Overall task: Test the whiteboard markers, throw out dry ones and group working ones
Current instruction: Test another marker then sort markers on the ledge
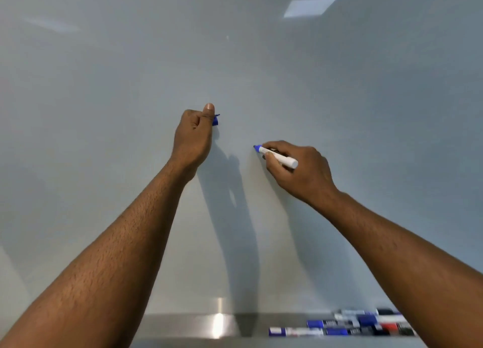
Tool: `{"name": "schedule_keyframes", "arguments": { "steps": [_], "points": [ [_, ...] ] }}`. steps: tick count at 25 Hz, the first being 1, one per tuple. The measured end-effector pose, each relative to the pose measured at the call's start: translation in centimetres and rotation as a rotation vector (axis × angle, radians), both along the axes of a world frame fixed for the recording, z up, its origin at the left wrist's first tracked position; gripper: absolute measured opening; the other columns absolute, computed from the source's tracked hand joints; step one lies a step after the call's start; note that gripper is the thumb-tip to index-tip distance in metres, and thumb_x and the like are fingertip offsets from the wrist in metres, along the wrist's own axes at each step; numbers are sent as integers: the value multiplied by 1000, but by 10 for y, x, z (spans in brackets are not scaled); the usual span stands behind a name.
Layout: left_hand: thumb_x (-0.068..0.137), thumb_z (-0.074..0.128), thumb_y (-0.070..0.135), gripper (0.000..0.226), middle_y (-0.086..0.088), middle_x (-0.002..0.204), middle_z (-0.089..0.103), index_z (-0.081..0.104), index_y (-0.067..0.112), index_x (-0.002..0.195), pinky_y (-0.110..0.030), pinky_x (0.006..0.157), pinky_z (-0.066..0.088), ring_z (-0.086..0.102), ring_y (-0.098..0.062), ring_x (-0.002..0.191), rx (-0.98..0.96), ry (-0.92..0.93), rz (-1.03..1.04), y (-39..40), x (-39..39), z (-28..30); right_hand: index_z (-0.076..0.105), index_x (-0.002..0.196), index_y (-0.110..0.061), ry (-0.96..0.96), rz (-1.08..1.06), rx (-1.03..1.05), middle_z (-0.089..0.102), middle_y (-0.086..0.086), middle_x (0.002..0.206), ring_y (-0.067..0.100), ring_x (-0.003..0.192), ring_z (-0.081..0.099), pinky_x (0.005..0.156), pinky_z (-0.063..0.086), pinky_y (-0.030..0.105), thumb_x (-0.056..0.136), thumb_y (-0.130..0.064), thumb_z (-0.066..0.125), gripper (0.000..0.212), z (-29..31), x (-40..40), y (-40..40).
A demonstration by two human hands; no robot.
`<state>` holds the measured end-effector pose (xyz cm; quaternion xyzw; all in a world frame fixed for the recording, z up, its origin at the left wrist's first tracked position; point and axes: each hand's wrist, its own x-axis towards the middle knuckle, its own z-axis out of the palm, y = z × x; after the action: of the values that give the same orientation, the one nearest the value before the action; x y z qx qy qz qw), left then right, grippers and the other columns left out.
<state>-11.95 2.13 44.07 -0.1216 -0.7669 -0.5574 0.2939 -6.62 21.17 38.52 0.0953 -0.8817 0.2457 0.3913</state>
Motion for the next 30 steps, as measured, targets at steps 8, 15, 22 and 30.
{"name": "schedule_keyframes", "arguments": {
  "steps": [8, 15, 22, 30],
  "points": [
    [102, 37, 40, 45, -4, 56, 51, 53, 11, 71, -28, 55, 41, 45, -18, 50, 152, -497, -295, -5, 30, -159, 67, 90, -11, -393, 332, -859, 74, 10, 76, 18, 55, 58, 50, 44, 27, 92, -14, 56, 12, -97, 47, 2],
    [103, 34, 40, 46, 1, 52, 39, 45, 12, 67, -26, 47, 31, 33, -13, 47, 38, -691, -353, 6, 100, -278, 65, 84, -9, -628, 323, -1242, 68, 17, 70, 18, 50, 50, 44, 39, 24, 96, -14, 54, 17, -193, 102, -15],
    [102, 32, 42, 49, 0, 53, 40, 51, 7, 73, -35, 58, 33, 34, -16, 51, -34, -715, -392, 15, 132, -315, 62, 80, -11, -719, 295, -1289, 66, 17, 65, 17, 47, 52, 43, 39, 22, 97, -18, 55, 20, -228, 130, -23],
    [103, 28, 39, 52, -4, 51, 41, 49, 6, 70, -31, 53, 35, 37, -13, 45, 27, -794, -317, 24, 153, -338, 56, 84, -6, -746, 310, -1225, 67, 18, 66, 19, 51, 58, 47, 46, 25, 99, -20, 52, 21, -256, 147, -37]
  ]
}}
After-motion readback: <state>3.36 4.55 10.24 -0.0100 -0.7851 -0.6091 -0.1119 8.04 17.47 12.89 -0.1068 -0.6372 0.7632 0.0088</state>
